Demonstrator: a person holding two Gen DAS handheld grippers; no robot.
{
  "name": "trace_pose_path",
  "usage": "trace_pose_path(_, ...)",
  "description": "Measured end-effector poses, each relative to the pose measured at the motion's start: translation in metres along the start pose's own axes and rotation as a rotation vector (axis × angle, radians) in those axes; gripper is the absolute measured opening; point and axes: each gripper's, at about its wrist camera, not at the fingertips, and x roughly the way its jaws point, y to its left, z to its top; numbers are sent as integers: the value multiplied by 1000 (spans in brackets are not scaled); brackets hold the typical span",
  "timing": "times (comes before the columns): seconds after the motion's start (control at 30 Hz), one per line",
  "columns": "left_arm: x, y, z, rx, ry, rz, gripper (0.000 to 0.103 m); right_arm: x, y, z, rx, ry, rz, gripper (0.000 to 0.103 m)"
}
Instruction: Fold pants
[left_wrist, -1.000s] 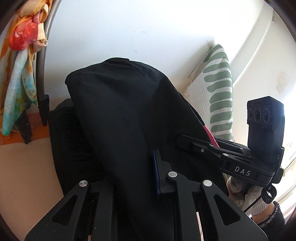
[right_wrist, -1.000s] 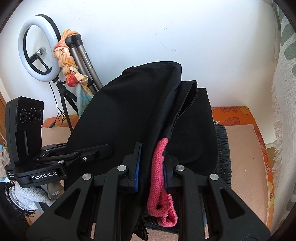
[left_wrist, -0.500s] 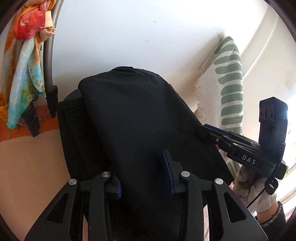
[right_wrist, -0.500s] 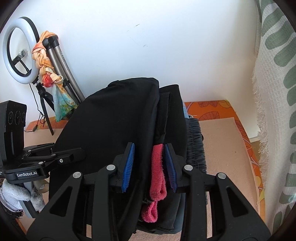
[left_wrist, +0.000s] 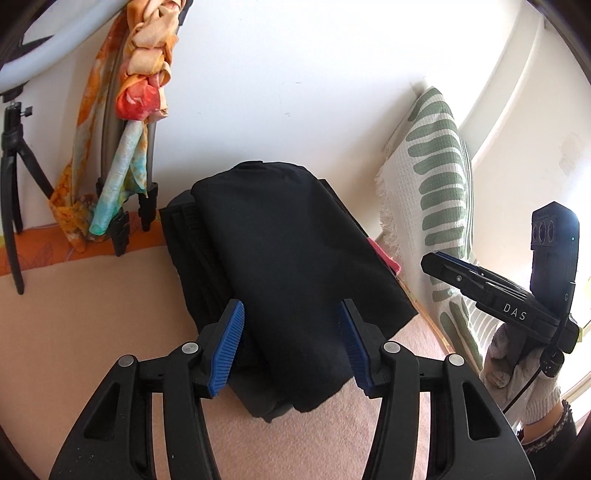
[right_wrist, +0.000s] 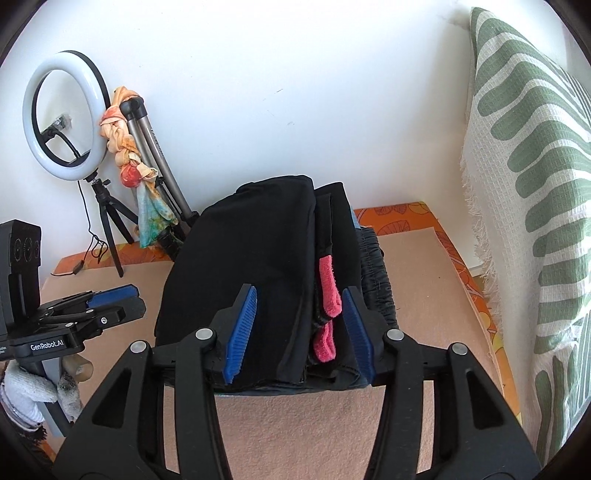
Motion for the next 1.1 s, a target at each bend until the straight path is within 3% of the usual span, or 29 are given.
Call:
trace_pose_path(0.43,-105,-31,-43,116,-103,27,68,-80,70,-42,-26,-79,-20,73)
trace_pose_path(0.6,-135,-39,-64,140,-130,33,81,-104,94,-62,-38,-104,-45,81)
trace_pose_path(0.87,-167,-39,-99,190,-136,125,83,-122,120,-97,4,-124,-77,99)
trace_pose_path(1.1,-183,-26,-125,168,-131,149,83,-134,137,-125,10,-139,-156,100)
